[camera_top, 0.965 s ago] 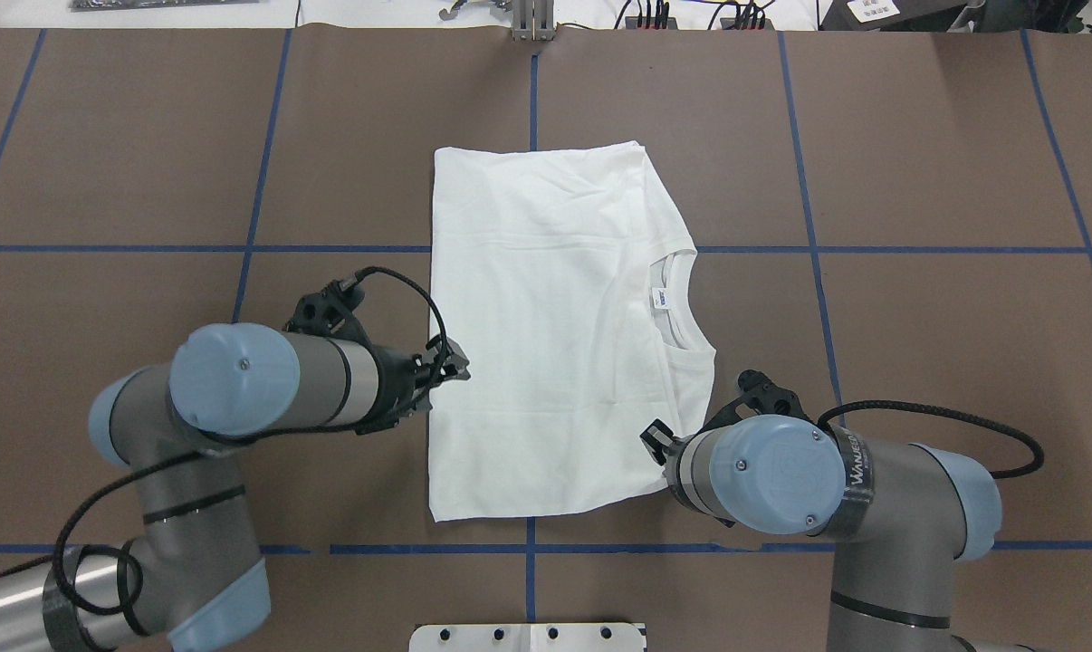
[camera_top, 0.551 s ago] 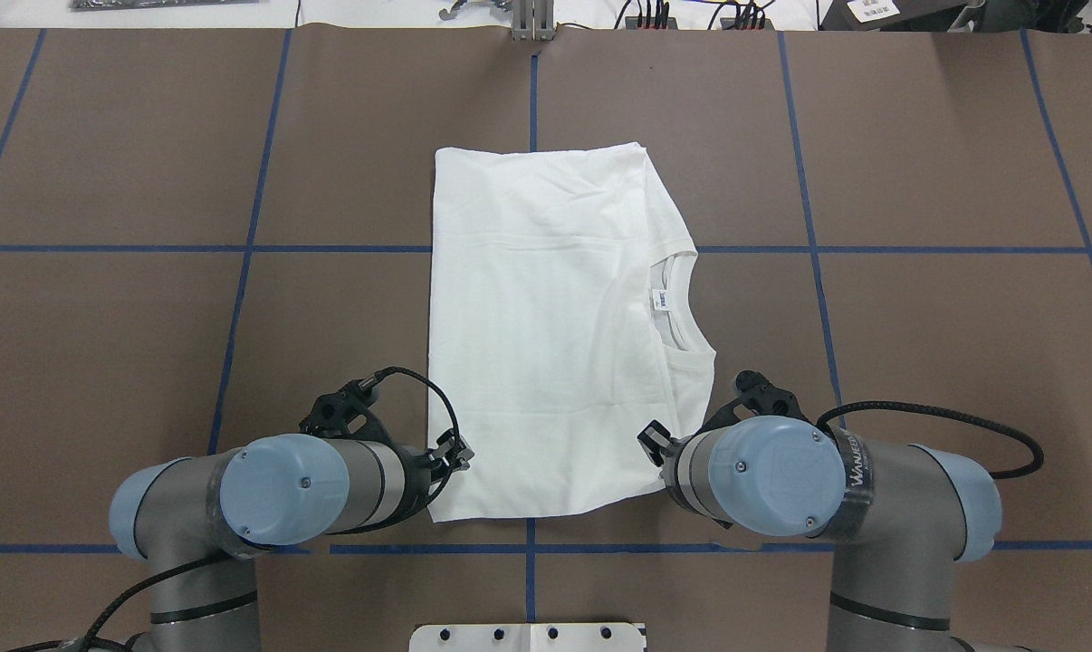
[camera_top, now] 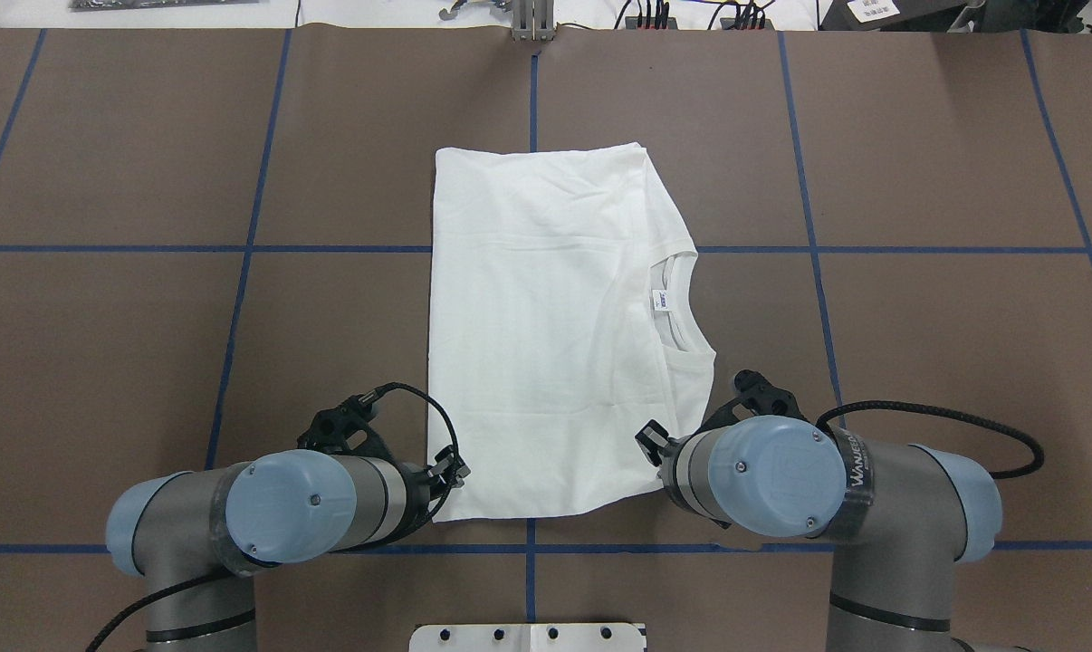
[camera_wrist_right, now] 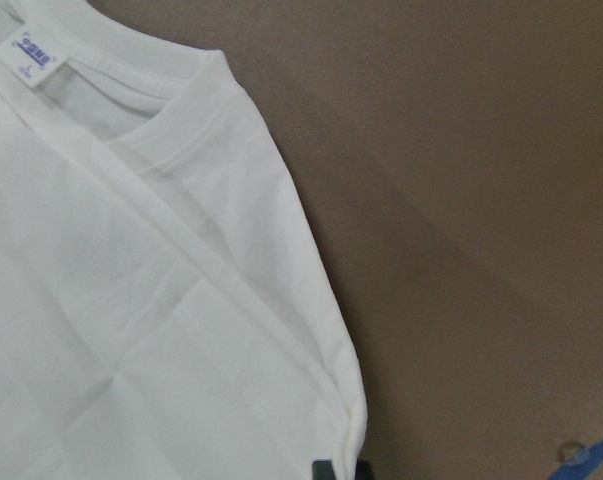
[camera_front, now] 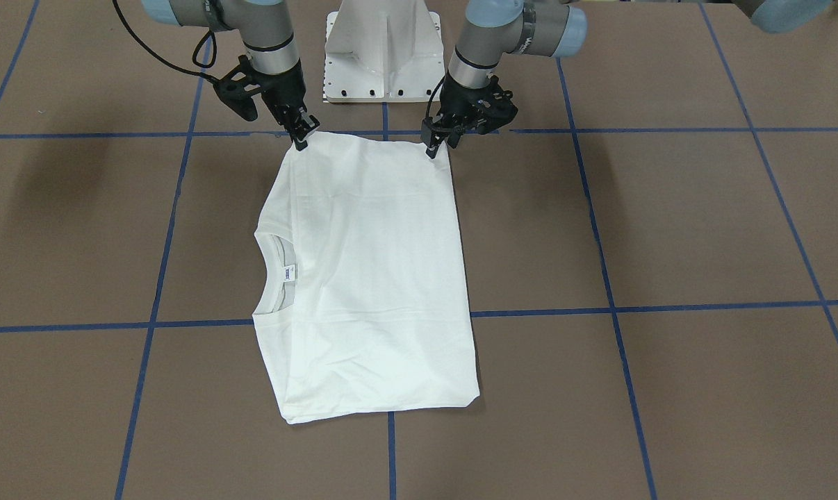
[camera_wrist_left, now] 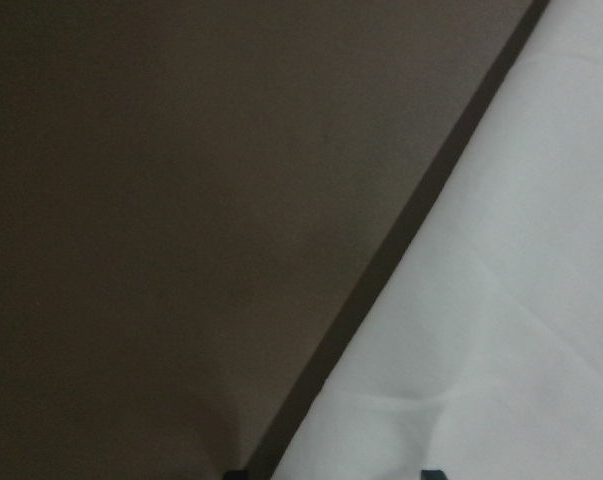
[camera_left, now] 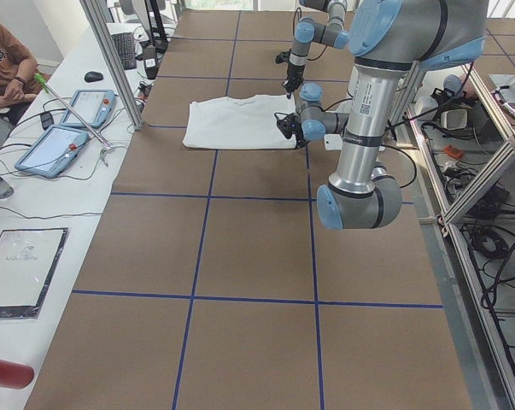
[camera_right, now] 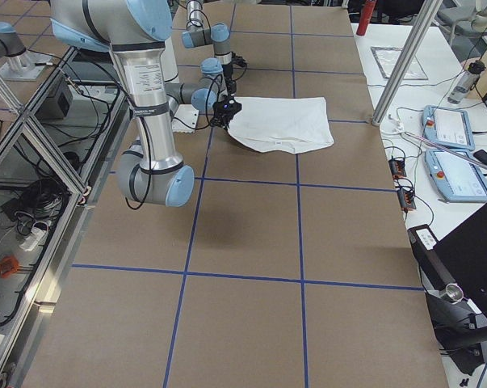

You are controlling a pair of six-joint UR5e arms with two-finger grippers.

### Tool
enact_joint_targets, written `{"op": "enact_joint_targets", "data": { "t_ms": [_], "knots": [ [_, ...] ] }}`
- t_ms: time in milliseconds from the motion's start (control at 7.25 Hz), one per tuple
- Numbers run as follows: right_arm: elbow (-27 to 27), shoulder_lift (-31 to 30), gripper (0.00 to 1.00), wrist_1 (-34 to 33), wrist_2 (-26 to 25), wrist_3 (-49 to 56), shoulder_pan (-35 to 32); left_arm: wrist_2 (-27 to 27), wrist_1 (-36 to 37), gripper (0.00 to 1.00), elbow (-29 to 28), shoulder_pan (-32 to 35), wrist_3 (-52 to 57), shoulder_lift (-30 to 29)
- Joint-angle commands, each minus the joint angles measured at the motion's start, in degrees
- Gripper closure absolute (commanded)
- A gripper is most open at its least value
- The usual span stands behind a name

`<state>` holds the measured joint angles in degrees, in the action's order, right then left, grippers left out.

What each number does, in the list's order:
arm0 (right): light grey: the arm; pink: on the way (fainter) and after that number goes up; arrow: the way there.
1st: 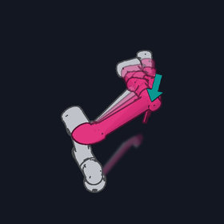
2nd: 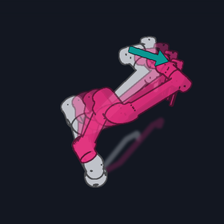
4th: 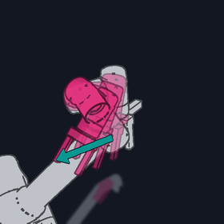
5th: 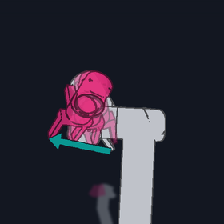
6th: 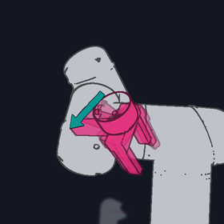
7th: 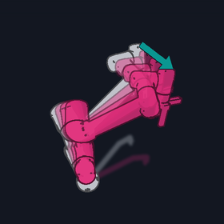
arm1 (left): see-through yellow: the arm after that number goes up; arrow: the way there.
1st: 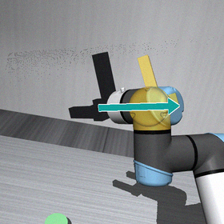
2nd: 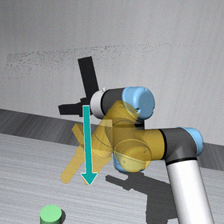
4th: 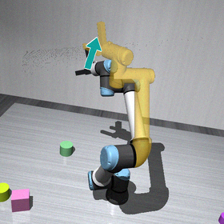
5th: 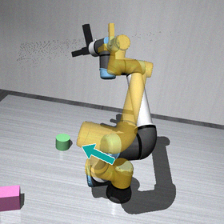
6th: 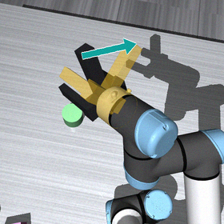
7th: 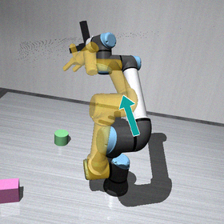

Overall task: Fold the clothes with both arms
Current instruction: 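Grasp the shirt edge nearest the robot with both grippers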

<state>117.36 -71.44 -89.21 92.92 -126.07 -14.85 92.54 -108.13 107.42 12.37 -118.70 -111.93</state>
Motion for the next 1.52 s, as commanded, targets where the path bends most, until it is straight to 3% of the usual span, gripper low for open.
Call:
{"op": "enact_joint_targets", "data": {
  "t_ms": [0, 276, 551, 689, 1103, 1241, 1378],
  "knots": [
    [0.3, 0.1, 1.0, 0.0, 0.0, 0.0, 0.0, 0.0, 0.2, 0.54, 0.0, -0.9, -0.7, 0.0],
    [0.3, 0.1, 1.0, 0.0, 0.0, 0.0, 0.0, 0.0, 0.2, 1.0, 0.1, -0.9, -1.1, 0.0],
    [0.4, 0.0, 1.0, 0.0, 0.1, 0.0, 0.0, 0.4, 1.0, 1.0, 1.6, -0.9, -0.8, 0.0],
    [1.3, -0.2, 1.0, 0.0, 0.2, 0.0, 0.5, 0.6, 3.8, 1.0, 5.7, -0.9, -0.4, 0.1],
    [10.6, -5.8, 1.0, -0.9, 2.0, -5.6, 6.5, 2.8, 12.0, 1.0, 16.6, -5.0, -2.8, 0.0],
    [13.5, -6.4, 1.0, -0.9, 2.0, -6.1, 6.9, 2.9, 14.9, 1.0, 20.7, -5.0, -3.0, -0.3],
    [14.5, -5.8, 1.0, -1.3, 2.1, -6.0, 3.2, 3.0, 15.4, 1.0, 21.6, -4.1, -2.2, -0.6]
  ]
}}
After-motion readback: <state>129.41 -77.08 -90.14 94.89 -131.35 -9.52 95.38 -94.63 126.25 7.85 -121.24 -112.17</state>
